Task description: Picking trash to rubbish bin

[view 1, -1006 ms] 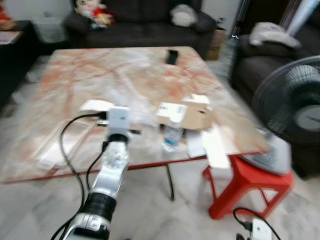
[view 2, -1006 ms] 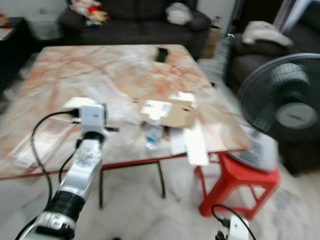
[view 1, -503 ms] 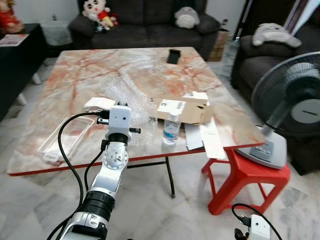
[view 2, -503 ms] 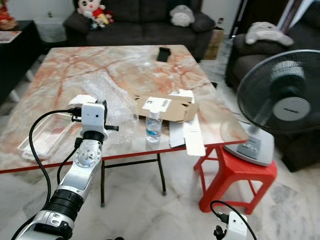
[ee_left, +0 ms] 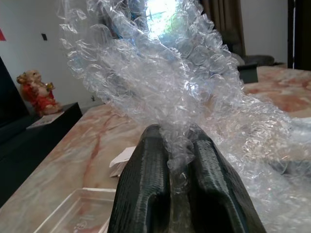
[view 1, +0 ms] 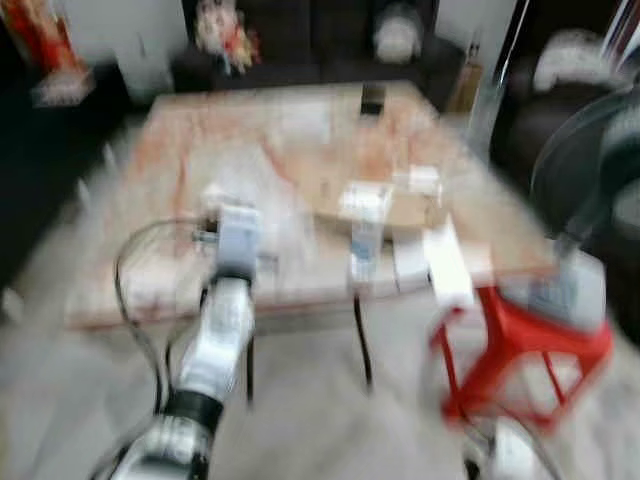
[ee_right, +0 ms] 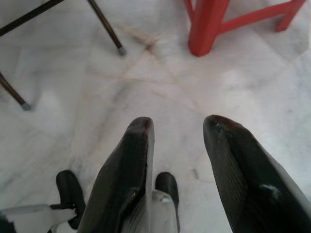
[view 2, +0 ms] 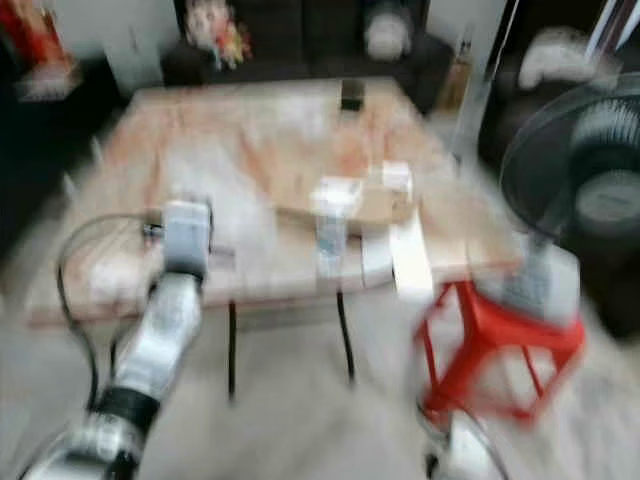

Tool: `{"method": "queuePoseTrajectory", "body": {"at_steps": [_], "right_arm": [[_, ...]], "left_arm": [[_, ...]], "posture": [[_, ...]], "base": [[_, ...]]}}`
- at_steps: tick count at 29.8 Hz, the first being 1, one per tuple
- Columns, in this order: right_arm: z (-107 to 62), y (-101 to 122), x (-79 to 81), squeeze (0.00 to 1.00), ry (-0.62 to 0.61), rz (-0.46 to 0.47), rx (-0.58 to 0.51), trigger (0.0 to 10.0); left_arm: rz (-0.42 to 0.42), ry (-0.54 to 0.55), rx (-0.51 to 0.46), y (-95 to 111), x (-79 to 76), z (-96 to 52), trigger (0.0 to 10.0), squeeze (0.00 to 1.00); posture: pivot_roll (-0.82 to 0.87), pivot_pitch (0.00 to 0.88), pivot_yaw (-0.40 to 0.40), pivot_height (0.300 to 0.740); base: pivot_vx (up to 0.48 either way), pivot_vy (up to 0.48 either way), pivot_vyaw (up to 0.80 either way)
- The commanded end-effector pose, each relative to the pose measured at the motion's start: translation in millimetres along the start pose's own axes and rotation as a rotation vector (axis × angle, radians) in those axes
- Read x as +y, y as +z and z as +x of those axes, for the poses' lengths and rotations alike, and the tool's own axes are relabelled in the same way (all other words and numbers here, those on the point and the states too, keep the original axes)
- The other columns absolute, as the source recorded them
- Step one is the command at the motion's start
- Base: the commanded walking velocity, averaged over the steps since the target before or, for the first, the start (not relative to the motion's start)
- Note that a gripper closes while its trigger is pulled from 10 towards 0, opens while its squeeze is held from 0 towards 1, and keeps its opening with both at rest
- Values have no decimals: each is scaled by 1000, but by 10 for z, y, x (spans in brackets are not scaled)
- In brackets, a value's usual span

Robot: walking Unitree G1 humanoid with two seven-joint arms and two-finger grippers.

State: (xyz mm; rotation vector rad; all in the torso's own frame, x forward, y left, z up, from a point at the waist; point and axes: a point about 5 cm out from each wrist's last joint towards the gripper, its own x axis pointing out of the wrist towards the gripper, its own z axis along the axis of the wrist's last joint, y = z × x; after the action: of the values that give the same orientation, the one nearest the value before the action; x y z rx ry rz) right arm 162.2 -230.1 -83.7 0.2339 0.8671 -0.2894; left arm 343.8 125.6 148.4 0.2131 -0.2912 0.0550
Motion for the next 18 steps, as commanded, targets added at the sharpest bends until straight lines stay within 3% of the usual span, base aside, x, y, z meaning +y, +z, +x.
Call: {"method": "queuePoseTrajectory", "body": {"at_steps": [1,8,18], "right_arm": [[-6,30,-72,0,-18,-2,-10,10000],[-14,22,-86,0,-18,9,-22,10000],[-13,39,-86,0,-17,8,-31,10000]], "left_arm": [[-11,-12,-1,24,-50,28,10000,0],[-12,-26,50,-132,-38,-97,10000,0],[4,12,22,-105,33,-115,10000,0]], "posture": [[-67,0,-31,740],[-66,9,-32,740],[-57,14,-41,740]], "base": [[0,0,0],[0,0,0],[0,0,0]]}}
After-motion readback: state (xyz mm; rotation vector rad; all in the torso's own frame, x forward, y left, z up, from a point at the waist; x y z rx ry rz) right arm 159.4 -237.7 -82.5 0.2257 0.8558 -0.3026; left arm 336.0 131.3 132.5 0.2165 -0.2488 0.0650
